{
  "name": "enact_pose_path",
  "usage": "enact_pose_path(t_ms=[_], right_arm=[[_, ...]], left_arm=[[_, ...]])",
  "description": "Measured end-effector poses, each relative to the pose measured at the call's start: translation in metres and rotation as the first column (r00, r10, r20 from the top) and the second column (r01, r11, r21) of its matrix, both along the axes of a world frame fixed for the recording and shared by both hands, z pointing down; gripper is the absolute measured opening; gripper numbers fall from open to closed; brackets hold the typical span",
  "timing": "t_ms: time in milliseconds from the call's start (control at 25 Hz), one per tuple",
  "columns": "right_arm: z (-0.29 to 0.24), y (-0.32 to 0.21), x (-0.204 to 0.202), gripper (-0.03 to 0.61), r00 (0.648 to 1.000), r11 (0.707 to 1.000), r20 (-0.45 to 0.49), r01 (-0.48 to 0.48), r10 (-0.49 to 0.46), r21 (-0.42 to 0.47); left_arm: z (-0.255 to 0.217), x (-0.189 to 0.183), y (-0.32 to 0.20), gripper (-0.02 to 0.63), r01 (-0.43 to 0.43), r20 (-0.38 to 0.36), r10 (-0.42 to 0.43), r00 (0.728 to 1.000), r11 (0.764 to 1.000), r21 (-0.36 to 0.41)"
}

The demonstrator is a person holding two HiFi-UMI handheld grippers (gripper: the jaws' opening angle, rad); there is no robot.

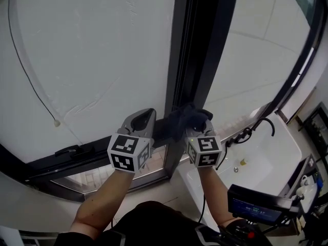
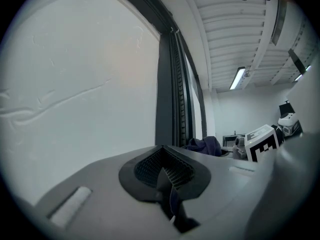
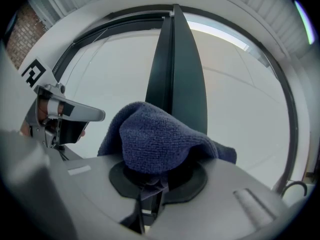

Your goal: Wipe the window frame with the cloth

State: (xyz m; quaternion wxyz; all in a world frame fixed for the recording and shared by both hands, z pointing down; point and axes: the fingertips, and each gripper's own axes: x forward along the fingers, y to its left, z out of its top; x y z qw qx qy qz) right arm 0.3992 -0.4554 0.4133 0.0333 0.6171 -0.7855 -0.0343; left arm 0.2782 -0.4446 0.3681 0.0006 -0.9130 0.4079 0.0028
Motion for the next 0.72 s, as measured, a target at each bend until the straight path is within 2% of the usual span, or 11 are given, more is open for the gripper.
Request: enact_pose_path(t_ms=[80, 360, 720], right_arm=[[0.017, 0.000, 0.000, 0.046, 1.000, 1.000, -0.016, -0.012, 0.012, -0.025], [0.044, -0.001, 0.001, 0.046, 0.999, 0.999, 0.028, 0.029, -0.028, -0.046], [0.088, 0.000, -0.001, 0.048, 0.996, 0.989, 0.064, 0.069, -0.061, -0.127]], left_arm=[[0.012, 0.001, 0.001, -0.006, 0.004, -0.005, -0.004, 1.000, 1.000, -0.021], [0.055, 0.005, 0.003, -0.006, 0.033, 0.039, -0.030, 0.999, 0.995, -0.094], [0.101, 0.014, 0.009, -0.006, 0.069, 0.071, -0.058, 0.996, 0.984, -0.165]])
